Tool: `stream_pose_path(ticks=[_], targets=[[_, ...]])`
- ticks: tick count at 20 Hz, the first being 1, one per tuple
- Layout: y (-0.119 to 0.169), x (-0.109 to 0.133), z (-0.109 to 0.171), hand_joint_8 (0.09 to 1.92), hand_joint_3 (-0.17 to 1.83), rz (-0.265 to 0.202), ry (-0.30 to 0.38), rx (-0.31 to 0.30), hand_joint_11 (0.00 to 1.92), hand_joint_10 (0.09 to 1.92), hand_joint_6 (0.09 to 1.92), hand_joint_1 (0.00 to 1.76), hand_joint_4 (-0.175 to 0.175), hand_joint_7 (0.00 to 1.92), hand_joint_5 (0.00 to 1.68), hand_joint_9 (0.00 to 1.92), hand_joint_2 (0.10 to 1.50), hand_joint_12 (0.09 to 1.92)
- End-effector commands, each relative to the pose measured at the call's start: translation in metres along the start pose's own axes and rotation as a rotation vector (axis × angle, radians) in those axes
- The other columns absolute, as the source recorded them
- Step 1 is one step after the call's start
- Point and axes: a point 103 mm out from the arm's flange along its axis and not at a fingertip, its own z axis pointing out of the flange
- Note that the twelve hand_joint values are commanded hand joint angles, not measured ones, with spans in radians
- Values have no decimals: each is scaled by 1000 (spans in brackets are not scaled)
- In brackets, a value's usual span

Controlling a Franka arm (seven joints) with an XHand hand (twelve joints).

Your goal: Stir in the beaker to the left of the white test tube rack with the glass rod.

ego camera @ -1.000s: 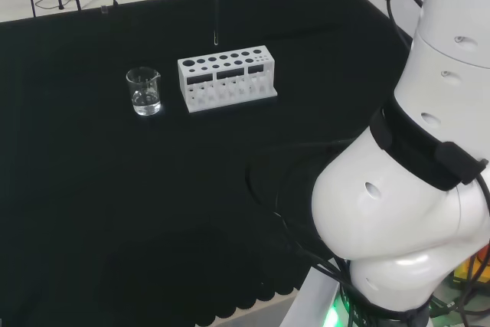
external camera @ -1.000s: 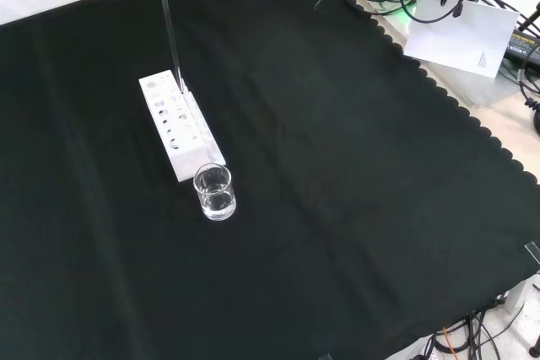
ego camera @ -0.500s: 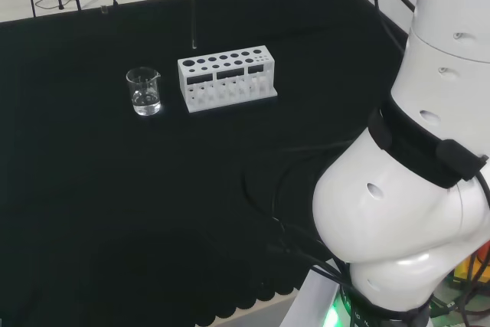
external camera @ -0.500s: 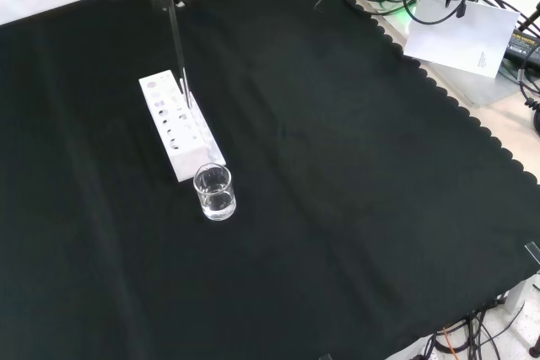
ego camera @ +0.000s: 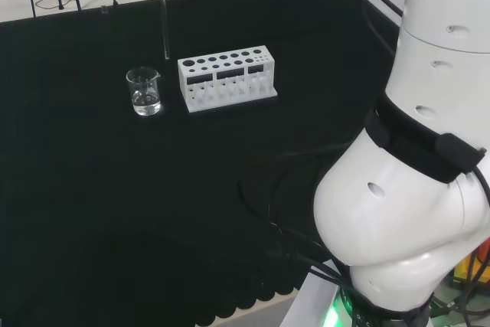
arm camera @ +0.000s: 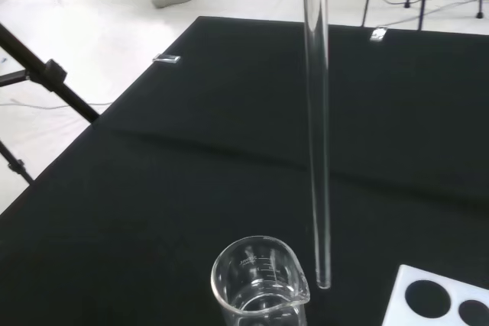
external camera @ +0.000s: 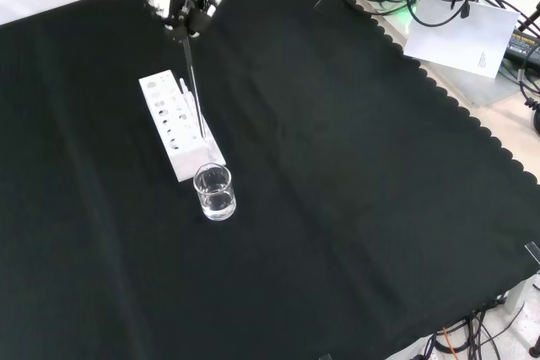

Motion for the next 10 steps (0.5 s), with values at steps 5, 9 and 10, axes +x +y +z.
stream_pose_path(ticks=[5,9,10], targets=[[32,26,22,1150,0,-54,3,39,1356,700,663,1282,-175,1072,994,1642,1096,664],[39,35,27,1150,0,-66,10,40,1356,700,663,1281,-175,1072,994,1642,1096,665],[40,36,29,1150,0,-71,10,40,1356,700,663,1281,-175,1072,994,1642,1096,665]])
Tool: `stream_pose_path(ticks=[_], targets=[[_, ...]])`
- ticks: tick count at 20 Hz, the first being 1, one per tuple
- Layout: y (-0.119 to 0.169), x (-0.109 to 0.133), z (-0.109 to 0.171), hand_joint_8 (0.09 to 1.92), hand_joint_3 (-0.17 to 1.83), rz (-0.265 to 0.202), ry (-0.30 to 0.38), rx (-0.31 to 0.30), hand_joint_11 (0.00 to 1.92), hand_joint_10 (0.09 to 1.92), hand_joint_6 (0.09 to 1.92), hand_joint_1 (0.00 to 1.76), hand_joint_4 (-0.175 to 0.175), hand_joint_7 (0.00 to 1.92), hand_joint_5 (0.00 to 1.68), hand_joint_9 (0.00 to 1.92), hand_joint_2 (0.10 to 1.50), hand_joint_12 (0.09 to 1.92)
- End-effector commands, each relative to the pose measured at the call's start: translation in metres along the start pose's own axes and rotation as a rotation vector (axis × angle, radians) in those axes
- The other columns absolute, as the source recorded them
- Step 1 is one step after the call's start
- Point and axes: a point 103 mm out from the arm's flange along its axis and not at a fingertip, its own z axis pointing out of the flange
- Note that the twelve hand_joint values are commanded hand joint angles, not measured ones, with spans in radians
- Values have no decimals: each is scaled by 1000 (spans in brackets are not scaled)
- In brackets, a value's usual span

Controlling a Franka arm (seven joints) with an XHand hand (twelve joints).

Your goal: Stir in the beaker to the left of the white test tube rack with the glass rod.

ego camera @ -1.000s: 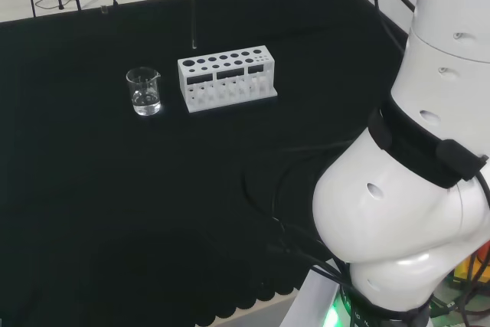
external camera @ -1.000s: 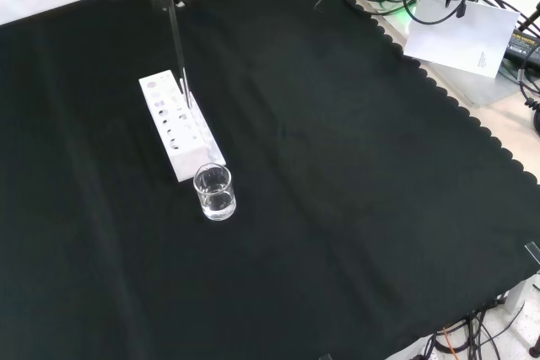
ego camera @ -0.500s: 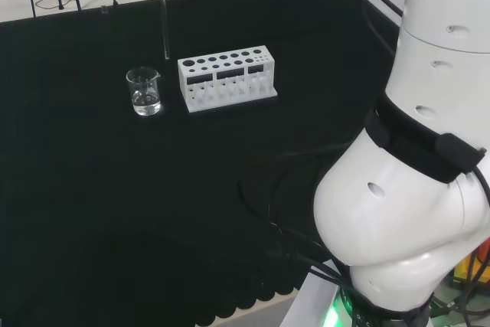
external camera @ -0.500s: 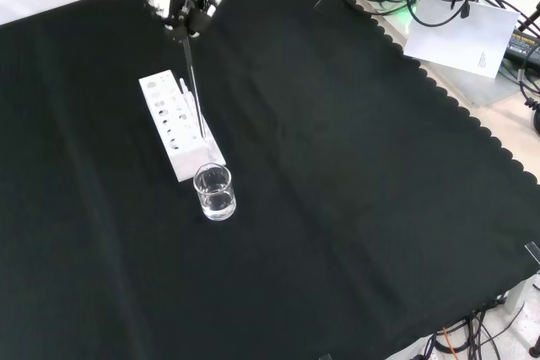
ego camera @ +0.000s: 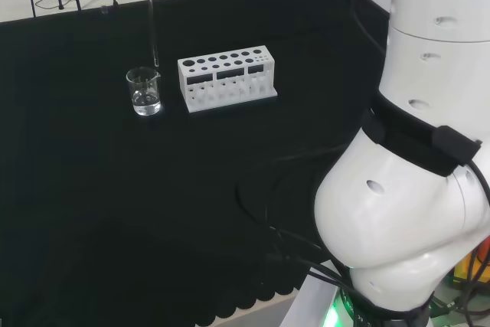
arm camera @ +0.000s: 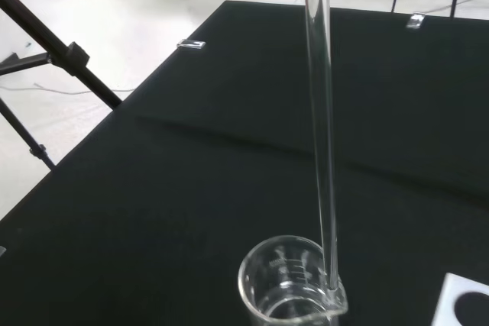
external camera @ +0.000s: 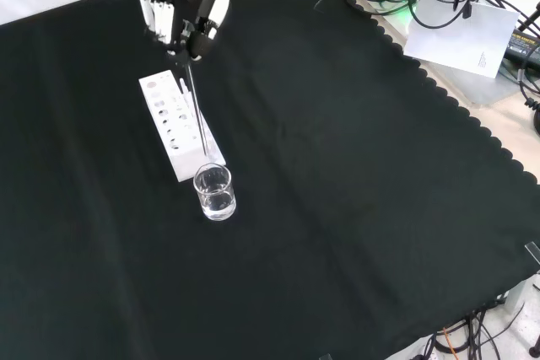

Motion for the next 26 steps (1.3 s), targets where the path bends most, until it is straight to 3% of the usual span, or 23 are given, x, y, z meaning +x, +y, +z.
stream_pose_path(ticks=[1,18,20,26], targets=[[17,19,15,1150,0,-30,3,20,1356,700,663,1281,-175,1071,994,1642,1096,665],[31,19,75,1150,0,-61,22,77,1356,699,661,1282,-175,1072,995,1639,1095,665],[32,23,82,1150,0,-41,10,91,1356,699,661,1282,-175,1072,995,1639,1095,665],[35,28,99,1149,0,-64,36,104,1355,700,660,1282,-175,1073,996,1638,1095,664]])
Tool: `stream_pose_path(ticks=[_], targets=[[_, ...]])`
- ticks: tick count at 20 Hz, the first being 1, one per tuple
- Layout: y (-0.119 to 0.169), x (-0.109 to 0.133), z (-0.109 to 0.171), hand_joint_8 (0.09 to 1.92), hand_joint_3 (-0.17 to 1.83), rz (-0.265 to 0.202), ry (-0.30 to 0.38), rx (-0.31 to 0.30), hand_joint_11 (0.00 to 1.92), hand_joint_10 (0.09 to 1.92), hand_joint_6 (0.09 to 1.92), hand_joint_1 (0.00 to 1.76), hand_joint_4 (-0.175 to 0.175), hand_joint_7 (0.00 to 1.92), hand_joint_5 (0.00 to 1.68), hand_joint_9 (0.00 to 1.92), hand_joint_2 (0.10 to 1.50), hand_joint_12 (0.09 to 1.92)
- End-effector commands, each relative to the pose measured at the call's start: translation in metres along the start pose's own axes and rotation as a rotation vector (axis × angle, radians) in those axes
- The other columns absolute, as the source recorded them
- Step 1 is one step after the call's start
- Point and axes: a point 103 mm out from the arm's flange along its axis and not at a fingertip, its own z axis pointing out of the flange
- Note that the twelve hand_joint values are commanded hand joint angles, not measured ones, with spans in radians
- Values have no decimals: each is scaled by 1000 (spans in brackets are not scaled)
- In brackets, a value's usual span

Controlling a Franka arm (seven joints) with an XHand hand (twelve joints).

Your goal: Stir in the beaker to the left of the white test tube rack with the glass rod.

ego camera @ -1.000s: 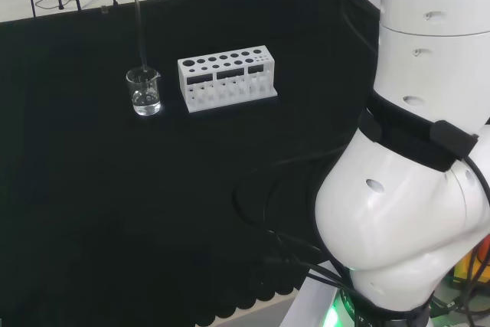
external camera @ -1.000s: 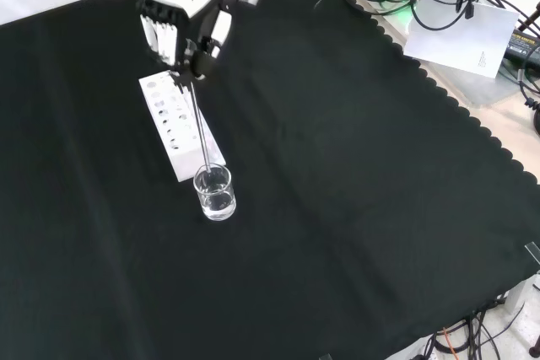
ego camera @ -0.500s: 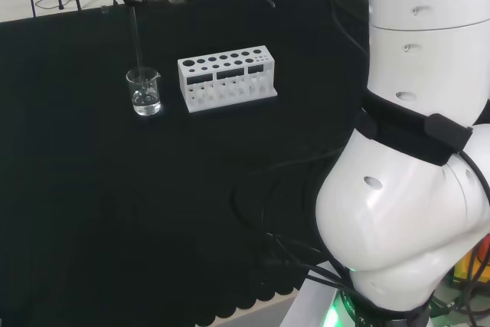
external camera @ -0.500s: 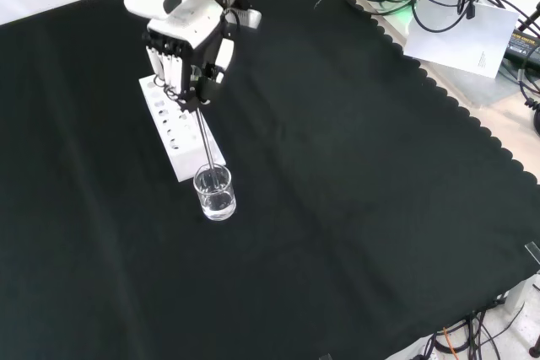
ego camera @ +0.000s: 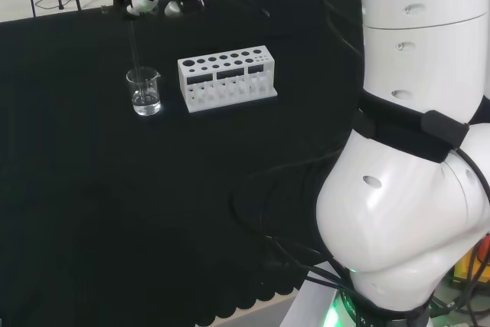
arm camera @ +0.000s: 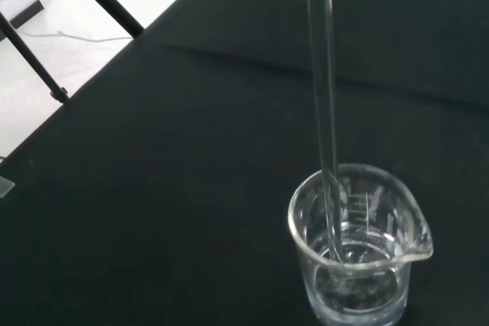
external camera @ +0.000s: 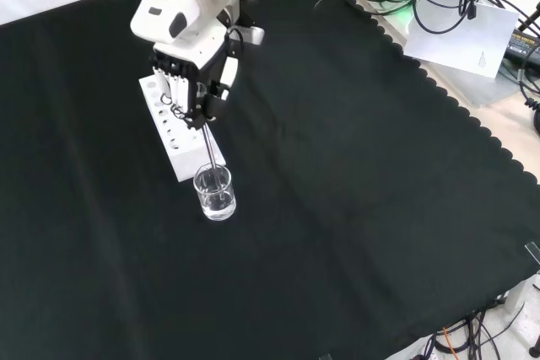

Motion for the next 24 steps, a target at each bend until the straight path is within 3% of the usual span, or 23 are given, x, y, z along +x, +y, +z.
stream_pose_path(ticks=[1,12,16,24], targets=[[4,4,18,1149,0,-19,21,17,1355,700,659,1282,-175,1073,996,1638,1095,664],[14,-9,11,1148,0,4,30,-1,1356,702,659,1282,-175,1074,997,1636,1095,664],[9,-20,9,1148,0,38,26,-3,1356,703,659,1282,-175,1074,997,1636,1095,663],[-9,-37,3,1148,0,36,59,-17,1356,704,660,1282,-175,1074,996,1635,1095,663]])
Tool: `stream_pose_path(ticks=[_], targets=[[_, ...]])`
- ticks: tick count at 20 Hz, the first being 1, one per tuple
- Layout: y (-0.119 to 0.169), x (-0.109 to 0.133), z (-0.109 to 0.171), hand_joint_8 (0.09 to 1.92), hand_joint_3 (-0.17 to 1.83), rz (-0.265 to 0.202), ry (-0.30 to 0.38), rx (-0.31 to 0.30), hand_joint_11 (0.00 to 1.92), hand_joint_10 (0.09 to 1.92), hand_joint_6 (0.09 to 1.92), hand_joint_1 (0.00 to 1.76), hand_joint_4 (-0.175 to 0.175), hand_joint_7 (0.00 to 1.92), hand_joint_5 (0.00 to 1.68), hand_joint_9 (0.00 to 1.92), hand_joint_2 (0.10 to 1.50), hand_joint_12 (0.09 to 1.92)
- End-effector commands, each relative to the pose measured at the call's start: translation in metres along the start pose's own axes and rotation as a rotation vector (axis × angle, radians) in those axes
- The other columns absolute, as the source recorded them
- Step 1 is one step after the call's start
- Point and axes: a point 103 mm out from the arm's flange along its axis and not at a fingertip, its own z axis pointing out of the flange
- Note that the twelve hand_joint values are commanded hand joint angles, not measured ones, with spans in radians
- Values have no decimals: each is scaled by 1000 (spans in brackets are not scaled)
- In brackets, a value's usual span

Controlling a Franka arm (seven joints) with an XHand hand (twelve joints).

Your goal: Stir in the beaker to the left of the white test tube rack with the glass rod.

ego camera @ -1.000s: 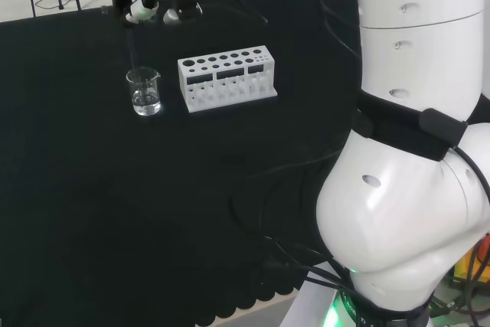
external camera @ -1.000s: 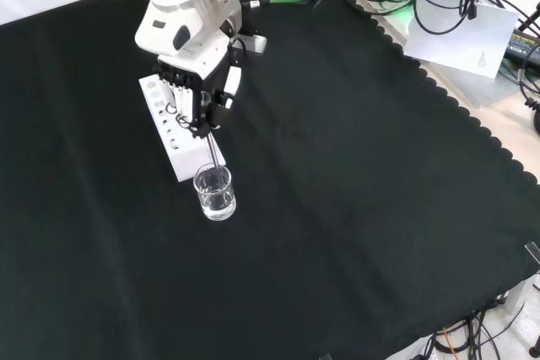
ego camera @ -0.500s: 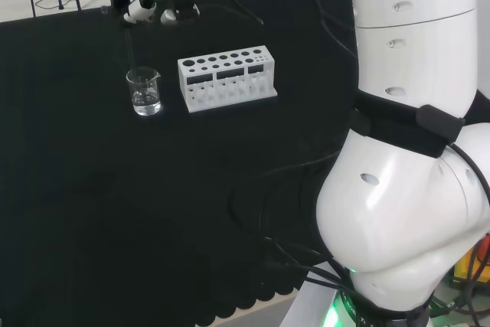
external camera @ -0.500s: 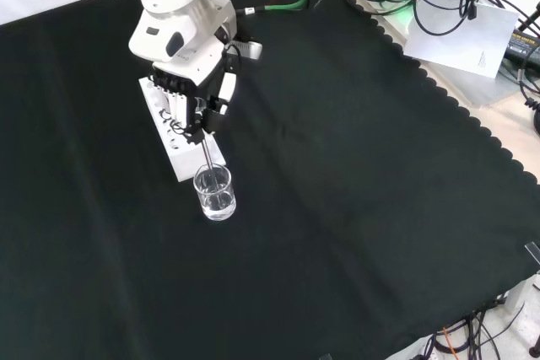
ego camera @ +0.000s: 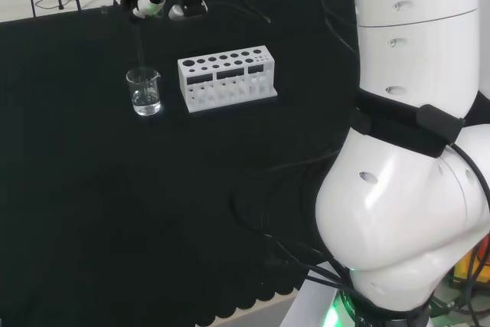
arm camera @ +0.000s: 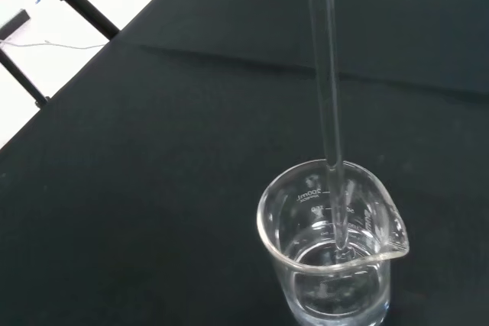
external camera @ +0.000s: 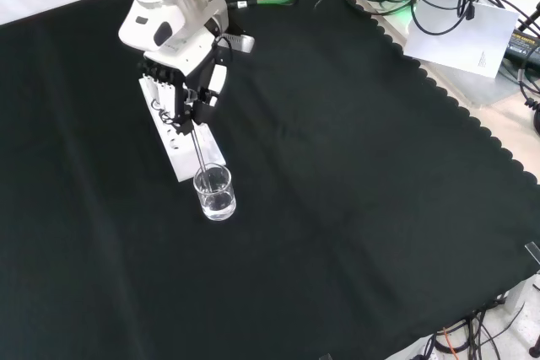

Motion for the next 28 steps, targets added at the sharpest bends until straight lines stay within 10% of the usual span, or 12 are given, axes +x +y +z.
stream_pose_path(ticks=[1,18,28], targets=[[-17,-16,-5,1148,0,-5,26,-12,1356,704,660,1282,-175,1074,997,1635,1095,663],[0,26,2,1147,0,-56,-9,-1,1356,705,660,1282,-175,1075,996,1633,1095,663],[12,12,-5,1146,0,-46,-1,-18,1356,705,661,1282,-175,1075,996,1632,1094,662]])
